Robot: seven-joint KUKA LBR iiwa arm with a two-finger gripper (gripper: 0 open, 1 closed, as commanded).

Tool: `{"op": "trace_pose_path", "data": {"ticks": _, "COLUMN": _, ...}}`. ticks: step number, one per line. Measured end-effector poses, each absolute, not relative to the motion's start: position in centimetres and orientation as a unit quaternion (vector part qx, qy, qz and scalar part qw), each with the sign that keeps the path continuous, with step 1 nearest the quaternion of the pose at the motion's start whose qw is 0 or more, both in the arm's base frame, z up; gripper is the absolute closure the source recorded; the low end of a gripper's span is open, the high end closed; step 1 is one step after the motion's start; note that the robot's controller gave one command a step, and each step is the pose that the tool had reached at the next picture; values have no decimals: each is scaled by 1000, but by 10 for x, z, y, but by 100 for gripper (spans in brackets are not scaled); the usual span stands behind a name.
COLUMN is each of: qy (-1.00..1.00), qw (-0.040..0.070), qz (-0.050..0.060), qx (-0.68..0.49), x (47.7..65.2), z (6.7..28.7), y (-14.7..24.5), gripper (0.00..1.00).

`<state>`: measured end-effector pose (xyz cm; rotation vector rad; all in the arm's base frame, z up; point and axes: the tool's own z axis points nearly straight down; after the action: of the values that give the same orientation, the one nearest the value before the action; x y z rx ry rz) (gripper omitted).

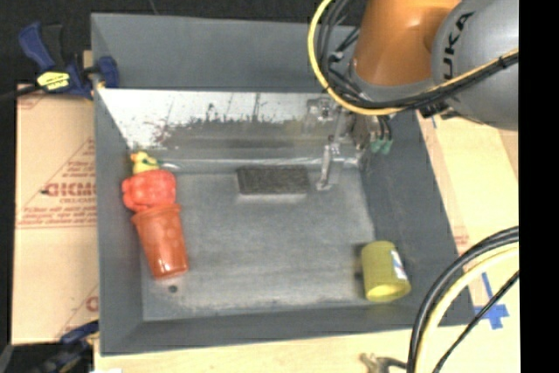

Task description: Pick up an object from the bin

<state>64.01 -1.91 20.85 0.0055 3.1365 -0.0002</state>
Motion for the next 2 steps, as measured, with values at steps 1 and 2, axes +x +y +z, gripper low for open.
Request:
{"op": "trace_pose_path", "data": {"ticks": 1, "qy": 998, "qw": 1, "qz": 1, "qx": 58, "x": 652, "z": 70, "y": 12, "gripper": 0}}
{"op": "trace_pose_path", "data": {"ticks": 2, "qy": 999, "qw": 11, "qz": 0, "qx": 41, "x": 651, "z": 159, "y": 18, "gripper": 0}}
